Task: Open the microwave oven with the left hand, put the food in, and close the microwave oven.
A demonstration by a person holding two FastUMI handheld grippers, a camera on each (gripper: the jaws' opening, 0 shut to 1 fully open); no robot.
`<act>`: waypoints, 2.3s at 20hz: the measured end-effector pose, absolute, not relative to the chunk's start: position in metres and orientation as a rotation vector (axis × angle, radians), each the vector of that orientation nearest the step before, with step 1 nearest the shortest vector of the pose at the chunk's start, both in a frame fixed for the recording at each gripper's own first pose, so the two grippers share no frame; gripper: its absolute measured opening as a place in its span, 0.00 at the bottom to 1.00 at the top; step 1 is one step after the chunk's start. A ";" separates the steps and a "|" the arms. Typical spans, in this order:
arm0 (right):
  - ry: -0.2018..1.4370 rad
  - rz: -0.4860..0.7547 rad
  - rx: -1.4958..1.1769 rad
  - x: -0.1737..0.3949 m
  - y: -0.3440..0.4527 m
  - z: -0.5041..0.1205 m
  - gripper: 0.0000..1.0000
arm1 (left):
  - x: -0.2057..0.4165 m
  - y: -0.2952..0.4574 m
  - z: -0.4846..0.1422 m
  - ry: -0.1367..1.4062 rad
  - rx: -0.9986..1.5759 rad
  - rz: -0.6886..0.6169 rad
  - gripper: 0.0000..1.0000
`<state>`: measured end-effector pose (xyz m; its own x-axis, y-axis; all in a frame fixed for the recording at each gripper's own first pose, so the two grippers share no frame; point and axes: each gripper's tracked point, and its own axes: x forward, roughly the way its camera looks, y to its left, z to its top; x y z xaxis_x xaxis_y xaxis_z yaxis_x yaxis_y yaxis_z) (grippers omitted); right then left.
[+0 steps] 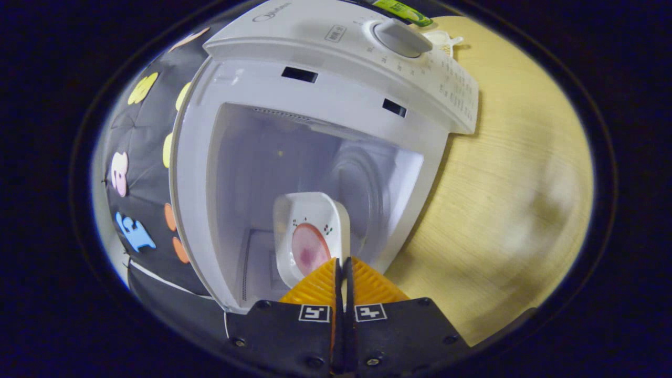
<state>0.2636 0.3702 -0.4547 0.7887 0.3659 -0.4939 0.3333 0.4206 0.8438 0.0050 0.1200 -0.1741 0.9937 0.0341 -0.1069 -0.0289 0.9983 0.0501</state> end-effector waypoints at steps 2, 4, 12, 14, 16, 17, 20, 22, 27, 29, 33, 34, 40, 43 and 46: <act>0.671 -0.019 1.178 0.278 0.368 -0.463 0.05 | 0.001 0.126 -0.175 0.111 0.066 0.051 0.94; 0.623 -0.108 1.207 0.287 0.359 -0.470 0.05 | 0.003 0.127 -0.176 0.110 0.066 0.060 0.95; 0.572 -0.135 1.199 0.301 0.352 -0.484 0.13 | 0.007 0.121 -0.185 0.124 0.030 0.038 0.95; 0.556 -0.107 1.160 0.301 0.349 -0.481 0.13 | 0.004 0.120 -0.187 0.127 0.027 0.037 0.95; 0.523 -0.076 1.109 0.300 0.348 -0.475 0.00 | 0.002 0.120 -0.186 0.127 0.026 0.039 0.95; 0.515 -0.062 1.102 0.299 0.349 -0.472 0.18 | 0.001 0.121 -0.186 0.131 0.024 0.043 0.95; 0.537 0.003 1.042 0.291 0.357 -0.468 0.20 | -0.005 0.125 -0.182 0.133 0.020 0.052 0.95; 0.524 0.061 0.947 0.285 0.359 -0.460 0.45 | -0.010 0.128 -0.173 0.112 0.024 0.056 0.95; 0.469 0.152 0.608 0.264 0.350 -0.447 0.99 | -0.018 0.137 -0.167 0.082 0.018 0.075 0.95; 0.439 0.210 0.457 0.255 0.348 -0.438 1.00 | -0.019 0.144 -0.166 0.071 0.001 0.100 0.94; 0.334 0.292 0.241 0.236 0.325 -0.396 1.00 | -0.019 0.165 -0.170 0.062 0.002 0.161 0.94; 0.316 0.296 0.232 0.230 0.315 -0.382 1.00 | -0.017 0.171 -0.175 0.072 0.015 0.180 0.94; 0.216 0.361 0.152 0.178 0.241 -0.303 1.00 | -0.012 0.173 -0.180 0.101 0.014 0.135 0.86; 0.144 0.351 0.053 0.153 0.197 -0.265 1.00 | -0.004 0.181 -0.174 0.084 0.013 0.137 0.52; 0.055 0.386 0.017 0.127 0.171 -0.222 1.00 | 0.002 0.191 -0.179 0.079 0.050 0.165 0.27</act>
<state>0.1272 0.1708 -0.2223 0.9249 0.3767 -0.0507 -0.3758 0.9263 0.0267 0.0021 0.1914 -0.1790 0.9832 0.1663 -0.0748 -0.1624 0.9851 0.0558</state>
